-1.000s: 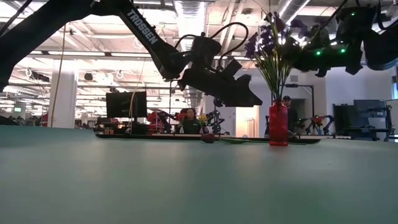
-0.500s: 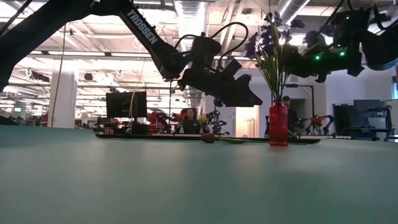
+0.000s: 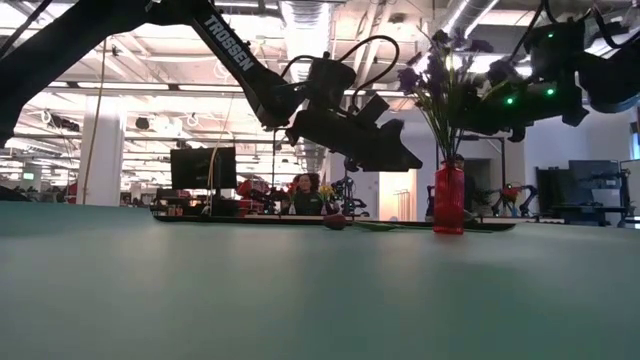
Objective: Sort flowers into vase by color
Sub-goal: Put the red flowers into the red vase
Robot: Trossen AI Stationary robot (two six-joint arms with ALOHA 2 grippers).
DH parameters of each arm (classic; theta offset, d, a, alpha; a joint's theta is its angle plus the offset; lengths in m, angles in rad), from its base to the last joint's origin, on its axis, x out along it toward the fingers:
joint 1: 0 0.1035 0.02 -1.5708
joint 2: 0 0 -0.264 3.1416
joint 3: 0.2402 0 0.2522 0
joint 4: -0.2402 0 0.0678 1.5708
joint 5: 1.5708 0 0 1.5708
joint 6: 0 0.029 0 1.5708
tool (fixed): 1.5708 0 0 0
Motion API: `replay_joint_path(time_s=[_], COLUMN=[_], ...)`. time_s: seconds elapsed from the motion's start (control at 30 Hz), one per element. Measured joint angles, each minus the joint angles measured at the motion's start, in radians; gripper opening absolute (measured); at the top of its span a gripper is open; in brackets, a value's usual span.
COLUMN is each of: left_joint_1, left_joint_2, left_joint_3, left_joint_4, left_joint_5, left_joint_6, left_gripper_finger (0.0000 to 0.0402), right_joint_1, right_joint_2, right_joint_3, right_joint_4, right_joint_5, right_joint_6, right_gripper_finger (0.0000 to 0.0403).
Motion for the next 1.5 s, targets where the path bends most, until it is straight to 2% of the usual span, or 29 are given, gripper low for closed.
replay_joint_path(time_s=[0.9,1.2,1.5], left_joint_1=[0.000,0.000,0.000], left_joint_2=[0.000,0.000,0.000], left_joint_3=[0.000,0.000,0.000], left_joint_4=[-0.022,-0.022,-0.022], left_joint_5=[0.000,0.000,0.001], left_joint_6=[0.000,0.000,0.000], left_gripper_finger=[0.0215,0.0215,0.0215], right_joint_1=[0.000,0.000,0.000], right_joint_2=[0.002,0.002,0.002], right_joint_3=[0.000,0.000,0.000], right_joint_4=[-0.119,-0.128,-0.145], right_joint_5=[-0.024,-0.063,-0.080], right_joint_6=[0.026,0.026,0.024], right_gripper_finger=[0.0019,0.0061,0.0067])
